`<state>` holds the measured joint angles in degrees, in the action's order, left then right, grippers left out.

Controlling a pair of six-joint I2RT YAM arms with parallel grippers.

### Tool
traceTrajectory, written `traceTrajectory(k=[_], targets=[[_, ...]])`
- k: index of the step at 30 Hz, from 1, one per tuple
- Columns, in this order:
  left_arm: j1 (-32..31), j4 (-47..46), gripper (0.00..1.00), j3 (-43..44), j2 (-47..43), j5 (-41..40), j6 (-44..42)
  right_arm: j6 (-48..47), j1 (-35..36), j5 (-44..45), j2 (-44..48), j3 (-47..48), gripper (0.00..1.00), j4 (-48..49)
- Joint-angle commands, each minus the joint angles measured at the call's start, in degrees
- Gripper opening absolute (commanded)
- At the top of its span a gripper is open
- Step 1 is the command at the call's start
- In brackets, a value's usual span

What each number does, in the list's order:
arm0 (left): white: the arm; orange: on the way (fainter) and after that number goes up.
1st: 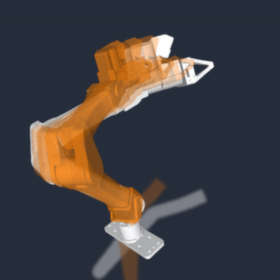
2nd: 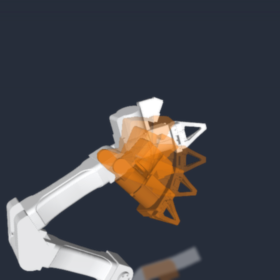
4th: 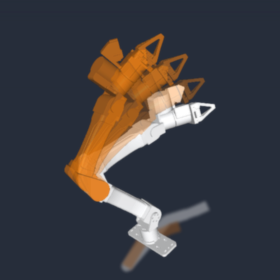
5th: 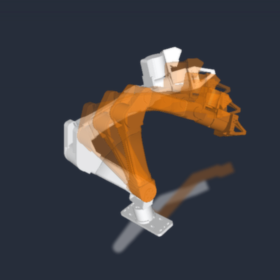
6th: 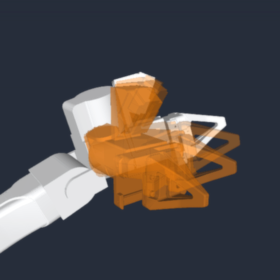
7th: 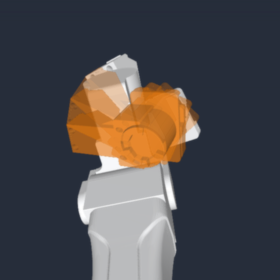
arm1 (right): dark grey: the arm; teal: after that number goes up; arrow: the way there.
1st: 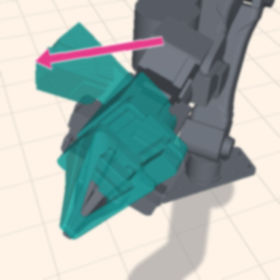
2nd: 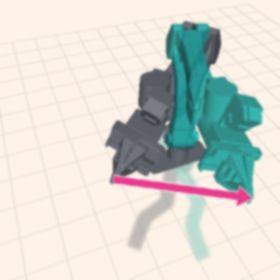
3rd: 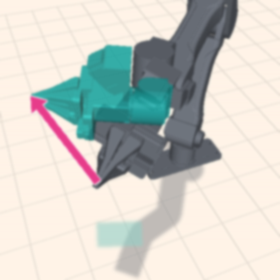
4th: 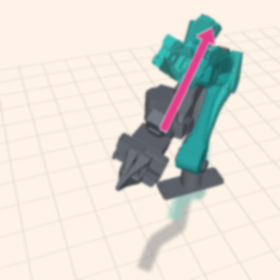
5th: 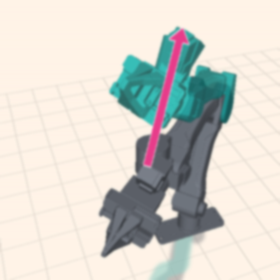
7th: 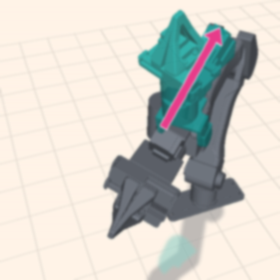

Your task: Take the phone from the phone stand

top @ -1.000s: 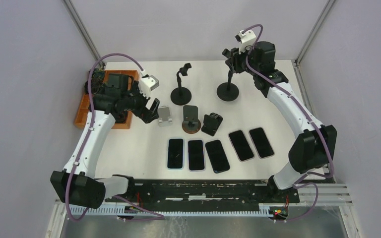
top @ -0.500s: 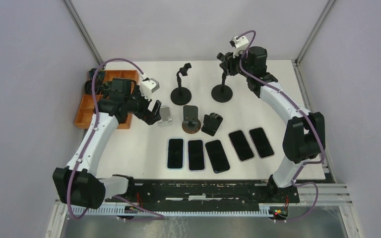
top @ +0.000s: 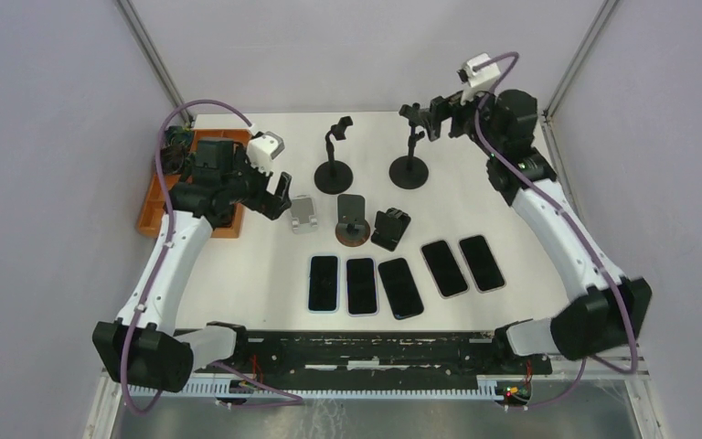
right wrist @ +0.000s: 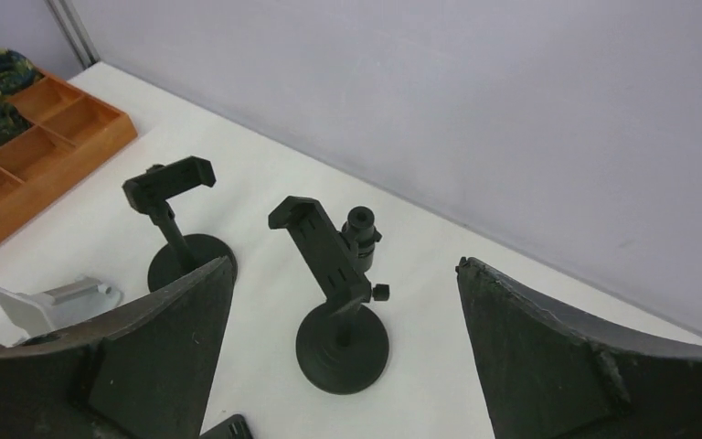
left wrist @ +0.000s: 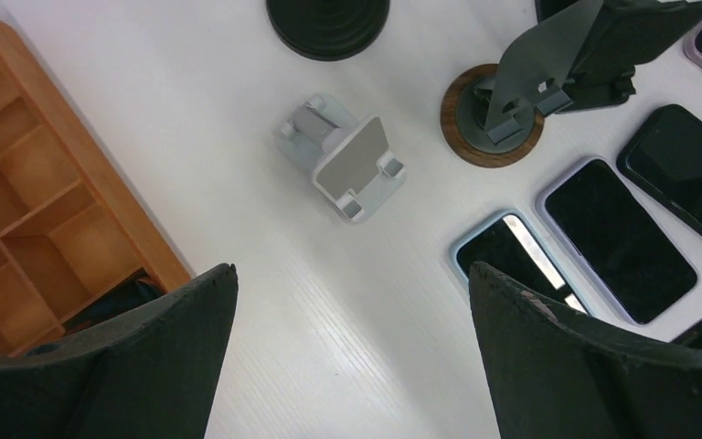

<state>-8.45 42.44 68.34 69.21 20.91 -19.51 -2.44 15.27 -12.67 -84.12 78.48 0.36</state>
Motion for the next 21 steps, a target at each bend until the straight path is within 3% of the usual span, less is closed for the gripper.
traceTrajectory(k=[1, 4, 8, 14, 17, 21], targets=[[0.73, -3.55, 1.0, 0.46, -3.83, -3.18, 1.45, 0.91, -0.11, 7.91, 13.6, -7.08, 0.98, -4.77], [1.19, -6.22, 1.0, -4.12, -5.4, -3.9, 1.24, 4.62, -0.13, 11.73, 23.99, -19.85, 0.98, -3.37], [1.56, -15.5, 1.0, -15.68, -8.62, -4.29, 1.98, 9.59, -0.17, 29.25, 35.81, -39.53, 0.98, -0.76], [1.7, -32.37, 1.0, -31.41, -10.92, -3.56, 2.64, 6.76, -0.18, 50.72, 48.6, -67.22, 0.98, 18.8], [2.45, -40.78, 1.0, -36.65, -9.65, -2.64, 3.37, 3.89, -0.16, 57.41, 49.89, -76.56, 0.98, 33.44], [3.72, -52.67, 1.0, -42.11, -7.51, -0.58, 6.2, 1.51, -0.27, 60.89, 41.94, -82.11, 0.98, 46.81]])
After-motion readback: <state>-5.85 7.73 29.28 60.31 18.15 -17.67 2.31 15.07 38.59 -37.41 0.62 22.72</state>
